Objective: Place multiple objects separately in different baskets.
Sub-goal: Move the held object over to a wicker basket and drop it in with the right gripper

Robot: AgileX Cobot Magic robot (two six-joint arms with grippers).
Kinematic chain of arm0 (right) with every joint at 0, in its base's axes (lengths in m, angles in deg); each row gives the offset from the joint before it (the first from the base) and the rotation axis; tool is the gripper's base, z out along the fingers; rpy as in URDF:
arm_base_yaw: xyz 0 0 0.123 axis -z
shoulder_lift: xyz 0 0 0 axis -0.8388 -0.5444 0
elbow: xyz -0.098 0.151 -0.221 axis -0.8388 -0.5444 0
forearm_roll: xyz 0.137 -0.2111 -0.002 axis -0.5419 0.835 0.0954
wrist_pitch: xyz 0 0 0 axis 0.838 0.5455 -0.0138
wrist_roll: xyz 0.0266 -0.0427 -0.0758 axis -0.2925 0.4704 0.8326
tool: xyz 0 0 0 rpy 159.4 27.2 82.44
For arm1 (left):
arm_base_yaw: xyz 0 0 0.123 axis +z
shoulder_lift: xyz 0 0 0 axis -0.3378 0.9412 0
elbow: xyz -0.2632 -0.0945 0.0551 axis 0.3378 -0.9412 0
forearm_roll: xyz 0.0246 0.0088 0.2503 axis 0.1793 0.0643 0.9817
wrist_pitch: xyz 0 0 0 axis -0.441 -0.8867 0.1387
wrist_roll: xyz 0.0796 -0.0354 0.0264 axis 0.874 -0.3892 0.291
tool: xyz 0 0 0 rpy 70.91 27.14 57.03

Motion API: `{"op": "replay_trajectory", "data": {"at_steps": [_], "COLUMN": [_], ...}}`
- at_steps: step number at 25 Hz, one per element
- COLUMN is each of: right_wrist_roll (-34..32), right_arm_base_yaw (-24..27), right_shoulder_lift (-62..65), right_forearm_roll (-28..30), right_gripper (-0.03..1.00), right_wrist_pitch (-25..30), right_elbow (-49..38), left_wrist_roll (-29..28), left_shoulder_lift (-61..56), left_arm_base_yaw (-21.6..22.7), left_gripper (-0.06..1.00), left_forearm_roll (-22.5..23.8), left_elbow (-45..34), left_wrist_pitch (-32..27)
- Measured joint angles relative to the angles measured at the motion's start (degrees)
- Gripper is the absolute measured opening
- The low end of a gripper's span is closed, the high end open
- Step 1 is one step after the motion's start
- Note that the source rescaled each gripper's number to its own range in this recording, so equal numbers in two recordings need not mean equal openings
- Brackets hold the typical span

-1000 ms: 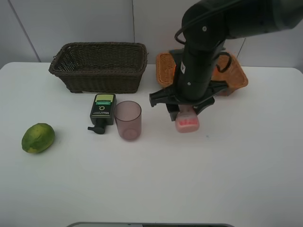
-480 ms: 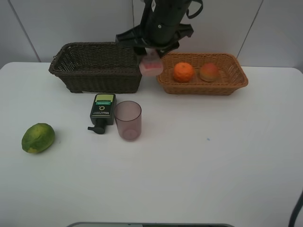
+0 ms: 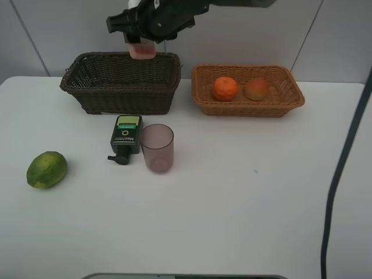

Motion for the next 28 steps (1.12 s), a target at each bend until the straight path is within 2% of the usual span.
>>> {"op": "replay_trajectory", "data": {"at_steps": [6, 13, 28], "right_wrist_roll": [0.00, 0.00, 0.00], "right_arm_base_yaw": [2.05, 3.72, 5.57], "right_shoulder_lift": [-5.70, -10.93, -14.48], "right_forearm_roll": [0.35, 0.35, 0.35], "right_gripper": [0.00, 0.00, 0.00], "right_wrist_pitch": [-9.59, -15.80, -17.18], "right_elbow": [0.00, 0.00, 0.00], "left_wrist_roll": [0.00, 0.00, 0.00], "left_shoulder_lift": [0.00, 0.00, 0.00], "left_arm_base_yaw": [0.00, 0.00, 0.00], "left_gripper": [1.00, 1.00, 1.00], "left_forearm_roll": [0.00, 0.00, 0.00], "left_elbow": [0.00, 0.00, 0.00], "left_wrist_pitch": [0.00, 0.00, 0.00]}}
